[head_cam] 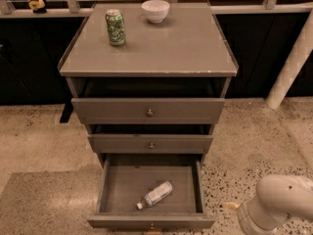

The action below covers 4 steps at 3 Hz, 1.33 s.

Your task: Pick blue plastic bottle from bottom drawer and place on counter

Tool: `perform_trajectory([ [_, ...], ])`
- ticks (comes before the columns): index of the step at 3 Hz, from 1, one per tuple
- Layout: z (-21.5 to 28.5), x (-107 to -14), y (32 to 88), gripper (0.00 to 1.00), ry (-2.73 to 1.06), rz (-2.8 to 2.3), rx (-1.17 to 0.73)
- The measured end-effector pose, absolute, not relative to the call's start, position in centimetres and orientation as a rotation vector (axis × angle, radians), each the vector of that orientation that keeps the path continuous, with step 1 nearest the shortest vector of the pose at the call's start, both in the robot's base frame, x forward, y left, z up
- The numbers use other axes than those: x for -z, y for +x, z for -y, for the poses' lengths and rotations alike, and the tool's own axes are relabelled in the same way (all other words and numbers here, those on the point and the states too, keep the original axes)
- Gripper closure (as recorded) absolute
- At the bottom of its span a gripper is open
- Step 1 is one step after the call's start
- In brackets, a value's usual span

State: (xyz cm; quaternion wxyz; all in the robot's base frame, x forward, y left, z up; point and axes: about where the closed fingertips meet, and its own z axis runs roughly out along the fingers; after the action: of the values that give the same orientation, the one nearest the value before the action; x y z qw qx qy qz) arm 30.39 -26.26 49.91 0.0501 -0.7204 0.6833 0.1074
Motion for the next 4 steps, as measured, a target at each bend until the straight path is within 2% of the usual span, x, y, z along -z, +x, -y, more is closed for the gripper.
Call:
perform_trajectory([
  [1,26.4,-43.0,30.2,0.00,-2.206,-2.056,-0.439],
  [2,25.7,-37.3,32.2,0.00,-2.203,-1.997,-0.537],
  [3,20.9,-29.1,38.1,0.00,-2.161,-1.934,-0.706],
  [4,20.9,-29.1,38.2,0.00,-2.161,-1.934,-0.706],
])
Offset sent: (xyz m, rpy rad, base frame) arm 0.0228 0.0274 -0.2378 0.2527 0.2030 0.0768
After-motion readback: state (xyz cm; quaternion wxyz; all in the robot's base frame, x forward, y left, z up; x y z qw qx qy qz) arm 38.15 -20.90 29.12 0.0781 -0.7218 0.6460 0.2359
